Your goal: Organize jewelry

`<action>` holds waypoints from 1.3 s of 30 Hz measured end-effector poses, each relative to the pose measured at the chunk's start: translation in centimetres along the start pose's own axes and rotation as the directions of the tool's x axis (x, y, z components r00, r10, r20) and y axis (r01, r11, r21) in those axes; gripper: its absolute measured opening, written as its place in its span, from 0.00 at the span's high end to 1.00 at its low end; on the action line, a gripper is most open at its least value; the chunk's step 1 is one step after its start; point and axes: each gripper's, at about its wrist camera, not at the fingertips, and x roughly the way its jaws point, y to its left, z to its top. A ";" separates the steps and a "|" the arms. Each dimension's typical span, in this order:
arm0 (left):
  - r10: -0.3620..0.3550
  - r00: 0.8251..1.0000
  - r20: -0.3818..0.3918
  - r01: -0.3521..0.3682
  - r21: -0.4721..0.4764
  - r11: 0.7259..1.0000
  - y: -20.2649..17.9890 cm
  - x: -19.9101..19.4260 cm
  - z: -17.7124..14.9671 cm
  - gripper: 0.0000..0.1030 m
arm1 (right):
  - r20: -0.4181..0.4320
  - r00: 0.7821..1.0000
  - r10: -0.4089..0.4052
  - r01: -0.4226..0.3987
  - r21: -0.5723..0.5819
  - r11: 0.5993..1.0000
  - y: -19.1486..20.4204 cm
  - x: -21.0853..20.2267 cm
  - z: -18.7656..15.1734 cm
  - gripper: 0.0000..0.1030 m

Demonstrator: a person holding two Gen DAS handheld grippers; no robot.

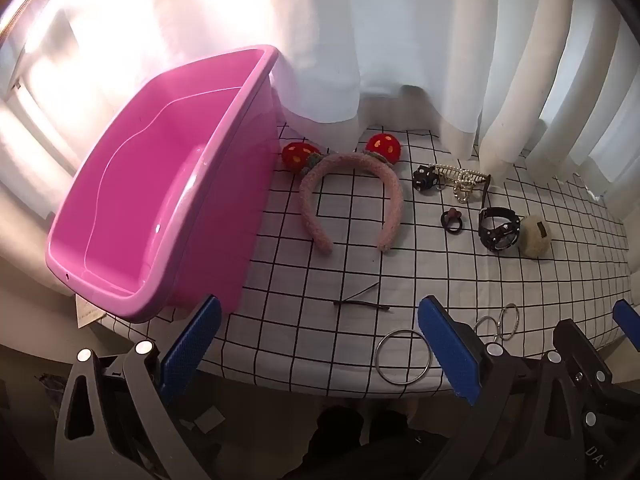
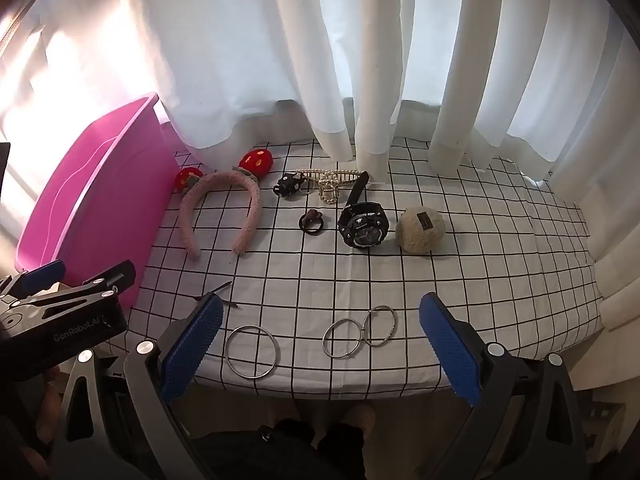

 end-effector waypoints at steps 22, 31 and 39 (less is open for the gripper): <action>0.009 1.000 0.010 -0.009 0.003 1.000 0.3 -0.7 -0.2 0.06 | 0.011 1.000 -0.003 0.003 -0.002 1.000 0.1 -0.7 0.1 0.09; 0.006 1.000 0.011 -0.006 0.011 1.000 0.7 -0.8 0.0 0.06 | 0.013 1.000 -0.003 0.003 -0.002 1.000 0.3 -1.0 0.0 0.09; 0.008 1.000 0.014 -0.008 0.009 1.000 0.6 -0.9 -0.2 0.06 | 0.014 1.000 -0.003 0.003 -0.002 1.000 0.4 -1.1 0.0 0.09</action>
